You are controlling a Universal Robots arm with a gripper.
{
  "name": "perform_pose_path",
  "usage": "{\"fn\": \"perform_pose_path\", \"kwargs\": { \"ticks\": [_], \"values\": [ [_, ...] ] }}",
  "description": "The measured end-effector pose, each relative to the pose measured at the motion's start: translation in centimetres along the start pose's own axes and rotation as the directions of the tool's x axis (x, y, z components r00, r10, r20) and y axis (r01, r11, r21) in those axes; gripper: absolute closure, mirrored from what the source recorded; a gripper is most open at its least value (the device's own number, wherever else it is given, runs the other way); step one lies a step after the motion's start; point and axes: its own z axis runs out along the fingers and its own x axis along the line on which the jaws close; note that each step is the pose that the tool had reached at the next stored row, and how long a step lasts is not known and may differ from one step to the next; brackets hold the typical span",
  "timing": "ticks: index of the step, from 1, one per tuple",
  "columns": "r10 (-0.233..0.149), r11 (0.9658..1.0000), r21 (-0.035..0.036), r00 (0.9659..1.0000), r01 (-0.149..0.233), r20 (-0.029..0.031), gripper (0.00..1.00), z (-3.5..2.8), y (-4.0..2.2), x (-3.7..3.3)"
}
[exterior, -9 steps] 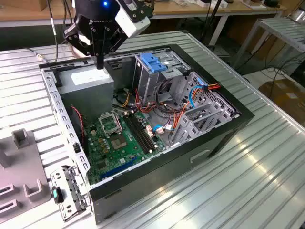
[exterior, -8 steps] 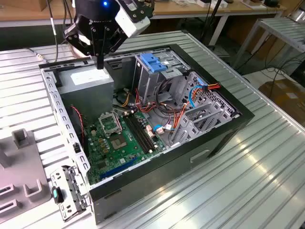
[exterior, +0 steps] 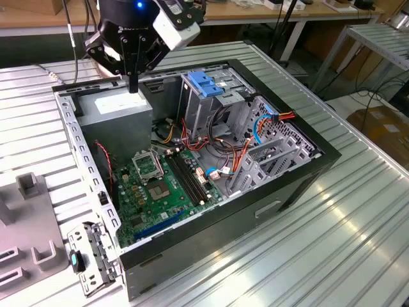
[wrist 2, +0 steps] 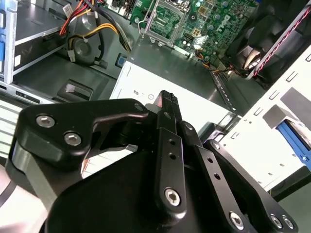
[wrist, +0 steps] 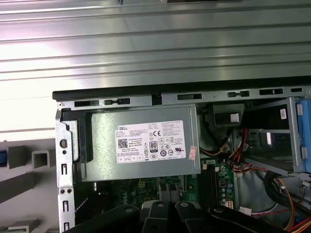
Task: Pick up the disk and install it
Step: 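Reach for the disk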
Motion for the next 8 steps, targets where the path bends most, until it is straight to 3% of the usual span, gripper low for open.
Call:
{"fn": "perform_pose_path", "kwargs": {
  "ticks": [8],
  "values": [
    [0.000,1.0000,0.0000,1.0000,0.000,0.0000,0.89,0.00,-0.03,0.33]
  ]
}}
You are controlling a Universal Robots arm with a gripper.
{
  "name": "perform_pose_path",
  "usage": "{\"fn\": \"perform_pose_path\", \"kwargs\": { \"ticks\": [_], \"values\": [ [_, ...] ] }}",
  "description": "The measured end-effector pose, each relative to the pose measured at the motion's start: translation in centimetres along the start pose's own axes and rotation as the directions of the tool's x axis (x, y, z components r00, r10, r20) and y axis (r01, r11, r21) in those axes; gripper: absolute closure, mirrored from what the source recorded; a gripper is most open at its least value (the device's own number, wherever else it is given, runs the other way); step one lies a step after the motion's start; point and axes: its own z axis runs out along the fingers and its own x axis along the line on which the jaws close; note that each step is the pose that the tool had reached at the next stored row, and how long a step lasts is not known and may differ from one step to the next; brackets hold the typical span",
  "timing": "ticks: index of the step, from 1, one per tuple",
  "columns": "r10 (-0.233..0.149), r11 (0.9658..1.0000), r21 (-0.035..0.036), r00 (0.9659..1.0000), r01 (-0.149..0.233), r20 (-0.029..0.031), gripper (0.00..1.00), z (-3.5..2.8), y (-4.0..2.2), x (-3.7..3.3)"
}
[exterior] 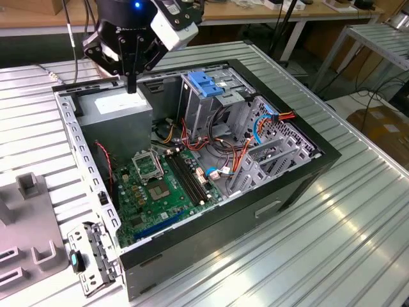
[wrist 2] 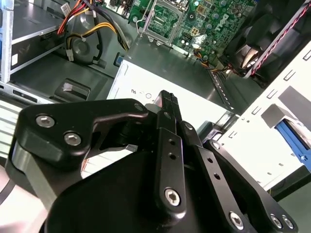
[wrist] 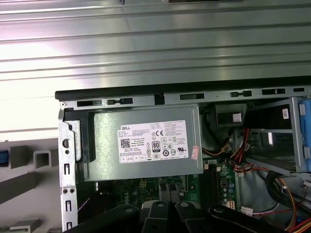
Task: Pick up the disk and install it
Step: 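Reach for the disk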
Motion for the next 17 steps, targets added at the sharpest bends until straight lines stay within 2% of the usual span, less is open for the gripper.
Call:
{"fn": "perform_pose_path", "kwargs": {
  "ticks": [17],
  "values": [
    [0.000,1.0000,0.0000,1.0000,0.000,0.0001,0.89,0.01,-0.04,0.55]
  ]
}}
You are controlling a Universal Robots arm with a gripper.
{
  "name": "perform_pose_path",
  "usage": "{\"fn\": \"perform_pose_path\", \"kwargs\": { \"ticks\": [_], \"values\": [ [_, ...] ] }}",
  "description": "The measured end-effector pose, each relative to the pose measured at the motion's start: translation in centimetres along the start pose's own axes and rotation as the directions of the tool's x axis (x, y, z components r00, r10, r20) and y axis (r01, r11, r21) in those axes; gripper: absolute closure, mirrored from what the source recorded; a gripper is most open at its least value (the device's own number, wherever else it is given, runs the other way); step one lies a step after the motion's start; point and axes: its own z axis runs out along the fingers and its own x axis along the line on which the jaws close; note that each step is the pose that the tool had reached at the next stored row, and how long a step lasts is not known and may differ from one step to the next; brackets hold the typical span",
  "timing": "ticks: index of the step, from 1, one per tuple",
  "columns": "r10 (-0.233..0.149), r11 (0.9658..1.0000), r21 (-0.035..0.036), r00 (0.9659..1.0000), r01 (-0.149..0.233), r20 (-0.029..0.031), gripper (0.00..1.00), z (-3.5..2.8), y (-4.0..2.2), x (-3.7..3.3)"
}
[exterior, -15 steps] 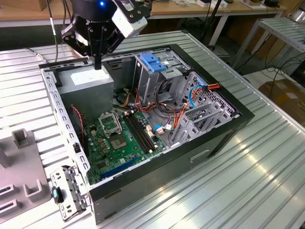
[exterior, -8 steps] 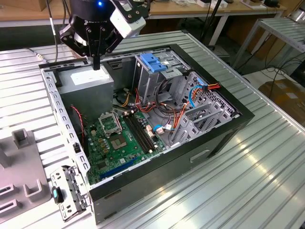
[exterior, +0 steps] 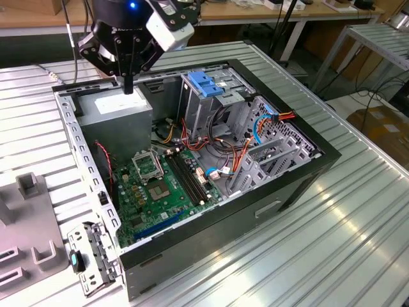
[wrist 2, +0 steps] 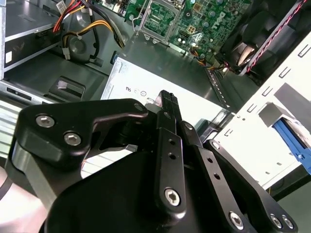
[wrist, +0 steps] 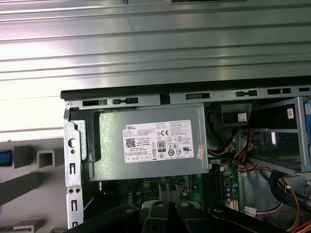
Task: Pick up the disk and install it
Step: 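Reach for the disk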
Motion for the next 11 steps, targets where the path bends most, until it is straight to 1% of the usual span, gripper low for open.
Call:
{"fn": "perform_pose_path", "kwargs": {
  "ticks": [11],
  "values": [
    [0.000,1.0000,0.0000,1.0000,0.000,-0.0001,0.89,0.01,-0.02,0.25]
  ]
}}
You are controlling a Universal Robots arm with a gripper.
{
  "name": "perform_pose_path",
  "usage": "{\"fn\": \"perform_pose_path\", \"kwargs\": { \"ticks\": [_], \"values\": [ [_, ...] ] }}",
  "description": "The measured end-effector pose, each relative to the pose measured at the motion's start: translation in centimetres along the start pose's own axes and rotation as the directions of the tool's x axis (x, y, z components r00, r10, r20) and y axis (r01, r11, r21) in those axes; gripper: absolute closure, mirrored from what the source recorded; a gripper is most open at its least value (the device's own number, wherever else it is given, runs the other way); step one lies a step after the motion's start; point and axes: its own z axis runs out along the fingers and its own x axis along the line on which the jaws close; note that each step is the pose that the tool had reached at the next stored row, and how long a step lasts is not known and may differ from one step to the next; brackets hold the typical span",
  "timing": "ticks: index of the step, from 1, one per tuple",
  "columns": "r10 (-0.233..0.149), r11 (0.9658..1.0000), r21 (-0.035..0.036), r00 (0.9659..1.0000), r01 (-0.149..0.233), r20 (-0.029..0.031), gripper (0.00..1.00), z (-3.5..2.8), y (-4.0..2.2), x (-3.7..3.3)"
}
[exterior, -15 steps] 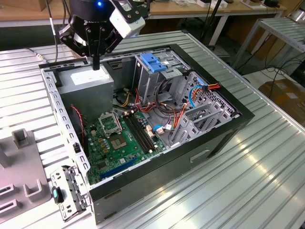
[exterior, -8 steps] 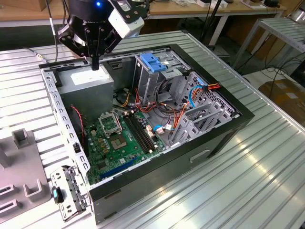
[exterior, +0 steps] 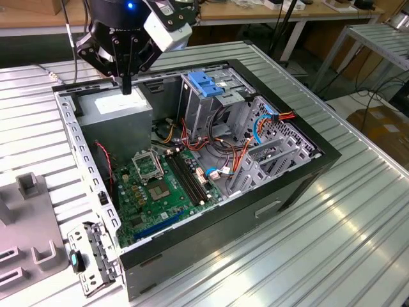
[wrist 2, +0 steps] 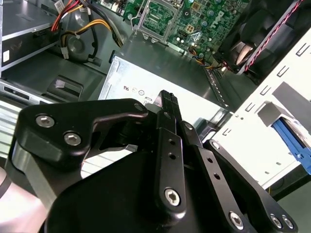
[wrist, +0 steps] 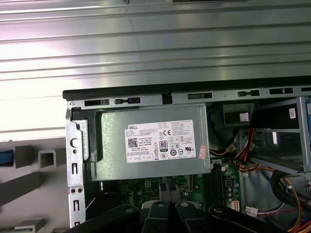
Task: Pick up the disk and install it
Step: 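Reach for the disk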
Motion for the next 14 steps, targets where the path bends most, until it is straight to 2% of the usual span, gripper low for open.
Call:
{"fn": "perform_pose_path", "kwargs": {
  "ticks": [14],
  "values": [
    [0.000,1.0000,0.0000,1.0000,0.000,0.0000,0.89,0.02,-0.03,0.31]
  ]
}}
